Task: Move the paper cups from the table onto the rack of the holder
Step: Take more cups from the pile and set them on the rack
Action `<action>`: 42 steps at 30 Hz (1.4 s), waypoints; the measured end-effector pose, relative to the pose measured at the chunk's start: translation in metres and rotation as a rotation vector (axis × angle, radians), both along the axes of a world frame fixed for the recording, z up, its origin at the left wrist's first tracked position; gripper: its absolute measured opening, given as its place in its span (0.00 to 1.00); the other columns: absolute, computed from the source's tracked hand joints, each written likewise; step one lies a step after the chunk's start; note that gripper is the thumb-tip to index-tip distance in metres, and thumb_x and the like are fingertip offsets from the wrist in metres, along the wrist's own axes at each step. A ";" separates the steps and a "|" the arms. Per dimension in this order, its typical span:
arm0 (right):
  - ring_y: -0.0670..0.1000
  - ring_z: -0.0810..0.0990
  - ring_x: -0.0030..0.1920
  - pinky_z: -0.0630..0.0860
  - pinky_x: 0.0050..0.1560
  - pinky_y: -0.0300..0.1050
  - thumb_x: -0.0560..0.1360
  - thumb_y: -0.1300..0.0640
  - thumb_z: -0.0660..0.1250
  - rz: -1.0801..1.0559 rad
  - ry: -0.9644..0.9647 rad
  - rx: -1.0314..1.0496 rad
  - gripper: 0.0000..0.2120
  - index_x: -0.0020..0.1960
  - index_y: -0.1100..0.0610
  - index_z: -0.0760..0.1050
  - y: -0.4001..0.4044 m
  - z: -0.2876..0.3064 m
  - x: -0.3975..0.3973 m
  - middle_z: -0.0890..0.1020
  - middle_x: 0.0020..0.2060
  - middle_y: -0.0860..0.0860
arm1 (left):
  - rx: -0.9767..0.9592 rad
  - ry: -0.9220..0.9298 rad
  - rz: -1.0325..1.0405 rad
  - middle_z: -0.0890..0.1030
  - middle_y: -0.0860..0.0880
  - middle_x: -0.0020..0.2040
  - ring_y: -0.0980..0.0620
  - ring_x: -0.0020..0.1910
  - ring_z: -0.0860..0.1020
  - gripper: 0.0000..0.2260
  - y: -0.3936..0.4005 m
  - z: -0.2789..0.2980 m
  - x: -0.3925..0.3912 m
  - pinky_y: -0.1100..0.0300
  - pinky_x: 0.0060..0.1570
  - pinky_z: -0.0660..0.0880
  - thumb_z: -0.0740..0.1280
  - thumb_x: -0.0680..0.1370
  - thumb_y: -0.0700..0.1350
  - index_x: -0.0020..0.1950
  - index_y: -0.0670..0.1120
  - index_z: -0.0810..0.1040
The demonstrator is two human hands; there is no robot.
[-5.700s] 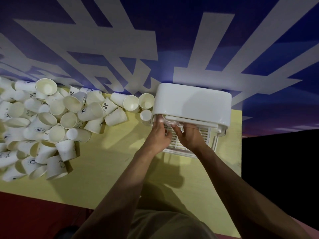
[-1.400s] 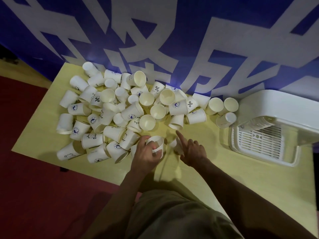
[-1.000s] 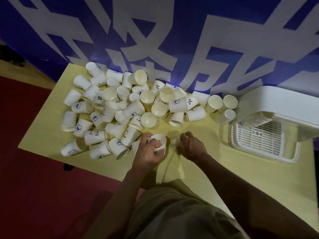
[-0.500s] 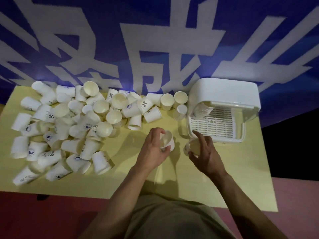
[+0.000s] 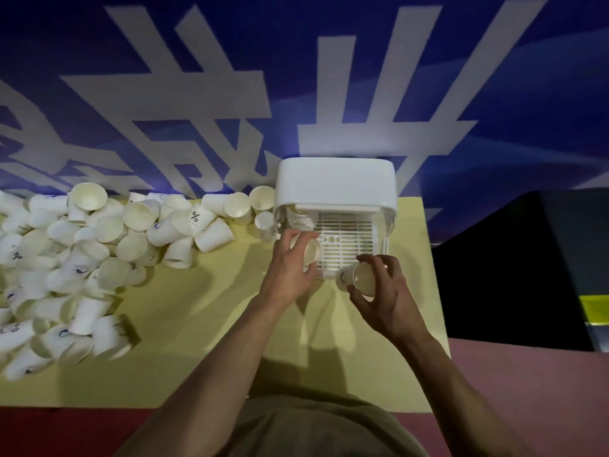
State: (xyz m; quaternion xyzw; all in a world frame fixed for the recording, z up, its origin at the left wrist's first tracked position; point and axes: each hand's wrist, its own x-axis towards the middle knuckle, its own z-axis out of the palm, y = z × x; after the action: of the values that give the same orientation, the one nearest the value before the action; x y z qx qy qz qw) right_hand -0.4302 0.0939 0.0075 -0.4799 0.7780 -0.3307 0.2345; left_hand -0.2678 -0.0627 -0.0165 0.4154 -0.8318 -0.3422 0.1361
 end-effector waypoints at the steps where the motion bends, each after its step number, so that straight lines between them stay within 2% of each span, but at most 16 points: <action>1: 0.53 0.77 0.57 0.80 0.56 0.52 0.75 0.53 0.75 0.000 -0.010 -0.002 0.24 0.69 0.51 0.72 0.002 -0.001 -0.007 0.70 0.62 0.51 | -0.007 -0.035 0.000 0.66 0.50 0.69 0.47 0.69 0.69 0.26 0.001 -0.004 -0.008 0.52 0.68 0.72 0.72 0.76 0.39 0.72 0.52 0.72; 7: 0.54 0.77 0.59 0.81 0.56 0.53 0.76 0.53 0.74 0.026 -0.041 -0.007 0.25 0.71 0.51 0.71 0.008 -0.010 -0.037 0.70 0.65 0.52 | 0.029 -0.292 0.029 0.62 0.47 0.72 0.43 0.71 0.63 0.26 0.001 -0.031 -0.033 0.52 0.68 0.69 0.71 0.77 0.38 0.73 0.54 0.70; 11: 0.52 0.77 0.58 0.80 0.57 0.50 0.77 0.52 0.73 0.023 -0.064 -0.023 0.25 0.71 0.51 0.70 0.009 -0.017 -0.046 0.70 0.65 0.51 | 0.067 -0.333 0.026 0.63 0.46 0.72 0.42 0.71 0.64 0.26 -0.004 -0.042 -0.036 0.49 0.70 0.69 0.71 0.78 0.39 0.73 0.54 0.70; 14: 0.53 0.78 0.60 0.79 0.59 0.52 0.78 0.51 0.72 0.042 -0.075 -0.011 0.25 0.72 0.51 0.70 0.005 -0.020 -0.052 0.70 0.66 0.52 | 0.087 -0.363 0.005 0.63 0.47 0.72 0.44 0.73 0.65 0.27 -0.007 -0.047 -0.041 0.47 0.68 0.72 0.72 0.78 0.42 0.75 0.54 0.69; 17: 0.54 0.78 0.61 0.80 0.58 0.54 0.78 0.50 0.72 0.051 -0.077 0.010 0.25 0.73 0.51 0.70 -0.002 -0.020 -0.053 0.70 0.67 0.52 | 0.098 -0.401 0.013 0.64 0.47 0.72 0.42 0.72 0.64 0.28 -0.009 -0.052 -0.041 0.47 0.69 0.70 0.72 0.77 0.45 0.76 0.55 0.67; 21: 0.55 0.77 0.62 0.80 0.58 0.55 0.79 0.50 0.71 0.062 -0.034 0.040 0.26 0.74 0.51 0.70 -0.015 -0.017 -0.050 0.70 0.68 0.52 | 0.097 -0.370 0.028 0.64 0.47 0.73 0.43 0.72 0.62 0.30 -0.010 -0.048 -0.036 0.49 0.71 0.67 0.73 0.77 0.47 0.77 0.54 0.65; 25: 0.55 0.77 0.61 0.80 0.57 0.55 0.79 0.50 0.71 0.130 -0.002 0.028 0.26 0.75 0.51 0.69 -0.034 -0.010 -0.040 0.70 0.68 0.53 | 0.083 -0.268 0.083 0.63 0.49 0.74 0.44 0.72 0.60 0.31 -0.003 -0.029 -0.022 0.47 0.70 0.67 0.74 0.76 0.48 0.77 0.54 0.65; 31: 0.55 0.76 0.65 0.80 0.55 0.54 0.79 0.50 0.71 0.291 0.090 0.019 0.28 0.77 0.48 0.67 -0.080 -0.006 -0.011 0.70 0.70 0.51 | 0.077 -0.148 0.170 0.67 0.49 0.68 0.45 0.68 0.65 0.28 0.011 -0.002 0.014 0.50 0.68 0.67 0.72 0.77 0.46 0.75 0.53 0.67; 37: 0.56 0.73 0.69 0.81 0.54 0.55 0.79 0.49 0.70 0.387 0.242 0.194 0.29 0.77 0.44 0.66 -0.109 -0.013 0.009 0.68 0.73 0.51 | 0.108 -0.203 0.229 0.67 0.49 0.68 0.46 0.64 0.68 0.29 0.014 0.001 0.060 0.50 0.68 0.68 0.71 0.77 0.45 0.76 0.52 0.65; 42: 0.57 0.71 0.70 0.77 0.61 0.53 0.79 0.47 0.70 0.431 0.302 0.261 0.30 0.79 0.45 0.65 -0.121 -0.031 0.018 0.68 0.74 0.53 | 0.165 -0.228 0.274 0.66 0.50 0.69 0.48 0.65 0.67 0.30 0.017 0.001 0.095 0.51 0.65 0.71 0.70 0.78 0.46 0.77 0.55 0.61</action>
State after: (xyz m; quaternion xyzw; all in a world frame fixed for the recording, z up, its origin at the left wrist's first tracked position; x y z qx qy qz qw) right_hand -0.4122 -0.0274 -0.0233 -0.6437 0.7202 -0.0954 0.2404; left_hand -0.1731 -0.0461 -0.0154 0.5705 -0.7466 -0.3383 0.0519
